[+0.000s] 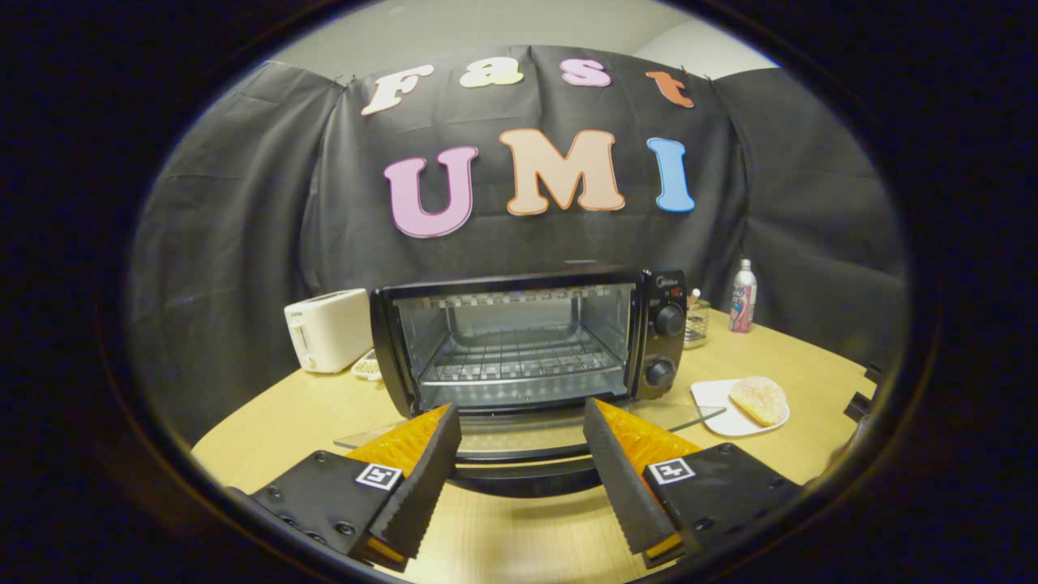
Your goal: Open the toaster oven, put the food inside, and close the toaster oven door.
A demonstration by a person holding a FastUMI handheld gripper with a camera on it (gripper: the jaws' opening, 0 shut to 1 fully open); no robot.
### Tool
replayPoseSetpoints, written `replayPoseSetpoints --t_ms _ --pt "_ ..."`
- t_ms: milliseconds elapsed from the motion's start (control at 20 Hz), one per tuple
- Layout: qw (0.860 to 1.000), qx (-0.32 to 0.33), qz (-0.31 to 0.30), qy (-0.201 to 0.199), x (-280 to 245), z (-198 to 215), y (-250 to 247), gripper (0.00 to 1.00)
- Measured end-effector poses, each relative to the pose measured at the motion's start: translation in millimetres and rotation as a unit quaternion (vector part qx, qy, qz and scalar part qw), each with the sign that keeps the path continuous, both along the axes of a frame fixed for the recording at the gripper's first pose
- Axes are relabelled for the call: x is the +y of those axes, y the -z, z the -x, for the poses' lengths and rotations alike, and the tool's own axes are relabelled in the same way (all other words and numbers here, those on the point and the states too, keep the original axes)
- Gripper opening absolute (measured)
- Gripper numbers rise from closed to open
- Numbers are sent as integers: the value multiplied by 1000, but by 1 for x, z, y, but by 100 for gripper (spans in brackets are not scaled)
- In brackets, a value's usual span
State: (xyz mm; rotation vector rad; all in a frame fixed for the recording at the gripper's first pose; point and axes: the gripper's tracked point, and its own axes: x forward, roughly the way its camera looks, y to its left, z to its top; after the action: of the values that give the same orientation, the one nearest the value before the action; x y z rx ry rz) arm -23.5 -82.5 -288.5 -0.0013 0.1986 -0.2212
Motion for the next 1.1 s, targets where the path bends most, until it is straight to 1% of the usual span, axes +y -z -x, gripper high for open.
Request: replayPoseSetpoints --t_ms 200,400,650,800,1100 --pt "999 47 -8 -5 -4 5 31 94" --pt "995 90 -36 -9 -8 4 60 94" --pt "995 89 -39 -11 -7 4 63 94" --pt "994 108 -13 -15 -10 3 68 94" --pt "990 139 -25 -18 -9 2 66 93"
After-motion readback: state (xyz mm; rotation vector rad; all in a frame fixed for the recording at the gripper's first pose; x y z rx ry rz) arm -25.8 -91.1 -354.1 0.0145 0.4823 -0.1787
